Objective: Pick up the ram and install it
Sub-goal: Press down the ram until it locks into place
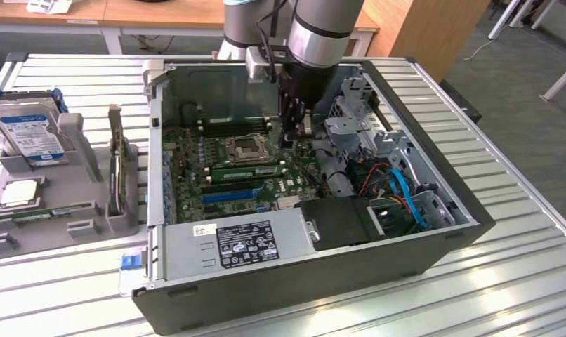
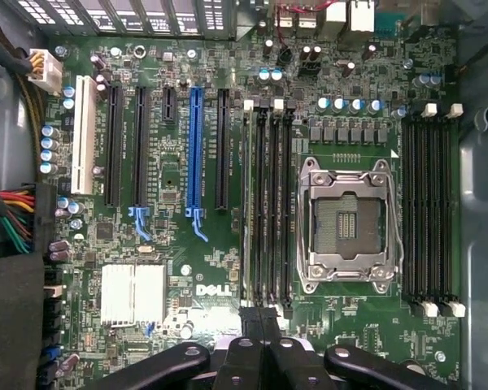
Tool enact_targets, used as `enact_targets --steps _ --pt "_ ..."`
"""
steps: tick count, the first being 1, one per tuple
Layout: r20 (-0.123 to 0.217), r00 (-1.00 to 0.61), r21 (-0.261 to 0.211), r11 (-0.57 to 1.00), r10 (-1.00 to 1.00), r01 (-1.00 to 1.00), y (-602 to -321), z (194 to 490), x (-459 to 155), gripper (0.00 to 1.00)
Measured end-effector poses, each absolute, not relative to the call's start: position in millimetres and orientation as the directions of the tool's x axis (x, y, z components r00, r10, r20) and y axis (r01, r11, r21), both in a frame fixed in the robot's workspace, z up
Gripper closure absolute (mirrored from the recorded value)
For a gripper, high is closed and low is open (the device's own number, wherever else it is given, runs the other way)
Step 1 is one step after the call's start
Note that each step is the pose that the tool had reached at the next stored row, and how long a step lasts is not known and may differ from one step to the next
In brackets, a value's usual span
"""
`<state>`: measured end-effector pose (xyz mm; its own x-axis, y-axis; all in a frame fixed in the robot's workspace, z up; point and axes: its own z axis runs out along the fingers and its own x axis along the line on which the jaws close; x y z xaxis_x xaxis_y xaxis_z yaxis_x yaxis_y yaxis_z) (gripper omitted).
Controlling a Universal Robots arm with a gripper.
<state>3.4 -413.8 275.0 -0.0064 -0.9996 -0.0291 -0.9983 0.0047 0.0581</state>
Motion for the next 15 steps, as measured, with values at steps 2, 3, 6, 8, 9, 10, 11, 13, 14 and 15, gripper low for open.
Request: enact_targets --steps 2,3,6,8,9,10,11,13,14,15 --pt "-0.029 -0.006 0.058 0.005 -1.000 -0.998 -413.8 276.6 3.4 0.90" --pt "-0.029 -0.006 0.058 0.005 -1.000 -0.998 -413.8 277.3 3.4 0.90" --pt "-0.029 -0.006 0.058 0.005 -1.000 -0.998 -413.8 279.0 3.5 0.90" --pt "-0.029 -0.006 0.058 0.005 -1.000 -0.998 -413.8 280.1 3.4 0.90" --pt "-0.029 -0.006 0.058 0.005 -1.000 -0.998 -413.8 280.8 3.4 0.90" --pt "-0.029 -0.006 0.058 0.005 -1.000 -0.998 -413.8 281.6 3.4 0.90" --pt "-0.029 -0.006 0.058 0.005 -1.000 -0.998 -413.8 282.4 3.4 0.90" --pt "-0.029 -0.006 0.058 0.005 -1.000 -0.998 -413.8 283.7 3.4 0.90" --pt "-0.029 -0.006 0.058 0.005 -1.000 -0.998 -413.8 284.2 3.4 0.90" --pt "-0.029 -0.006 0.058 0.005 -1.000 -0.998 -413.8 284.2 3.4 0.90"
